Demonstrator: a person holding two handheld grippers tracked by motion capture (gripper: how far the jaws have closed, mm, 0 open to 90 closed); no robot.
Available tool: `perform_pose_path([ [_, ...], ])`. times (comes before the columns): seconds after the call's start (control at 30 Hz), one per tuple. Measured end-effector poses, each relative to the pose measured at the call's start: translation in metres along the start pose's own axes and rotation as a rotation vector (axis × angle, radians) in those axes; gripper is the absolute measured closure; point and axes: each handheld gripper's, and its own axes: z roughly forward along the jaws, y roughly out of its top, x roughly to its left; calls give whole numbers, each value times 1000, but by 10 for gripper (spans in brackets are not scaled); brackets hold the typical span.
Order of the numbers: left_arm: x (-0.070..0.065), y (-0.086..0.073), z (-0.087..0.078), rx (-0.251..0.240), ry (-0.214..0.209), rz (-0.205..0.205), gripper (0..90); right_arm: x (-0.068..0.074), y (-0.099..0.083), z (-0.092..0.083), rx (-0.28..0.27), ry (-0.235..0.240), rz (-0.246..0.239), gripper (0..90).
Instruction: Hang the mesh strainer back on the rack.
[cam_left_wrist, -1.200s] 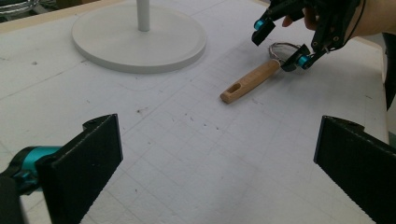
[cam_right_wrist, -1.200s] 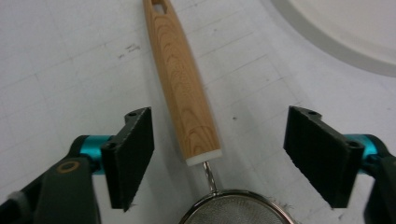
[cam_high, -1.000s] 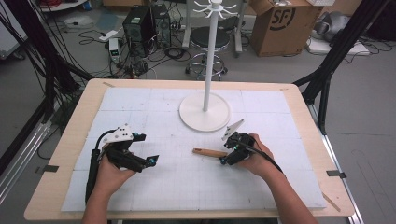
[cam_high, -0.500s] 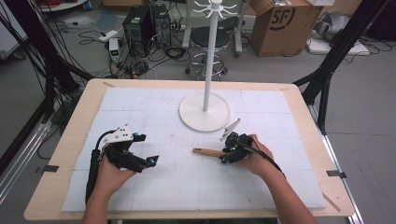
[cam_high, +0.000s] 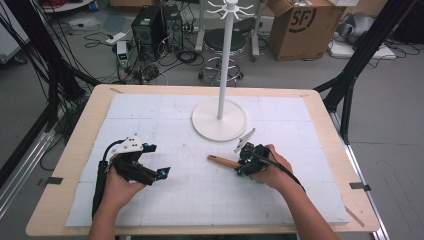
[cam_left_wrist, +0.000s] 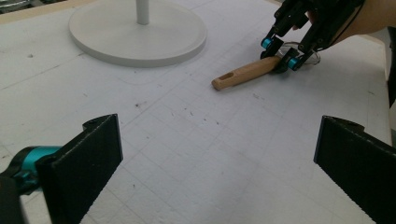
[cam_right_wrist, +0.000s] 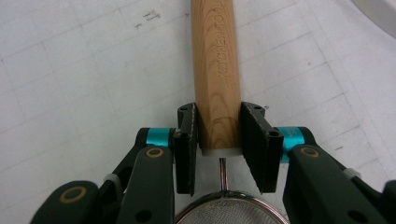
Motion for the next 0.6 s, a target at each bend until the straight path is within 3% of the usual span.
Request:
perform_pose_path([
  [0.17, 0, -1, 3, 19, 2, 4, 17, -2, 4, 2, 20, 6, -1, 633],
  [0.3, 1, -1, 4, 27, 4, 2, 17, -5, 5, 2, 27, 31, 2, 674],
  [0.6, 1, -3, 3, 21, 6, 0, 16, 1, 4, -1, 11, -6, -28, 686],
])
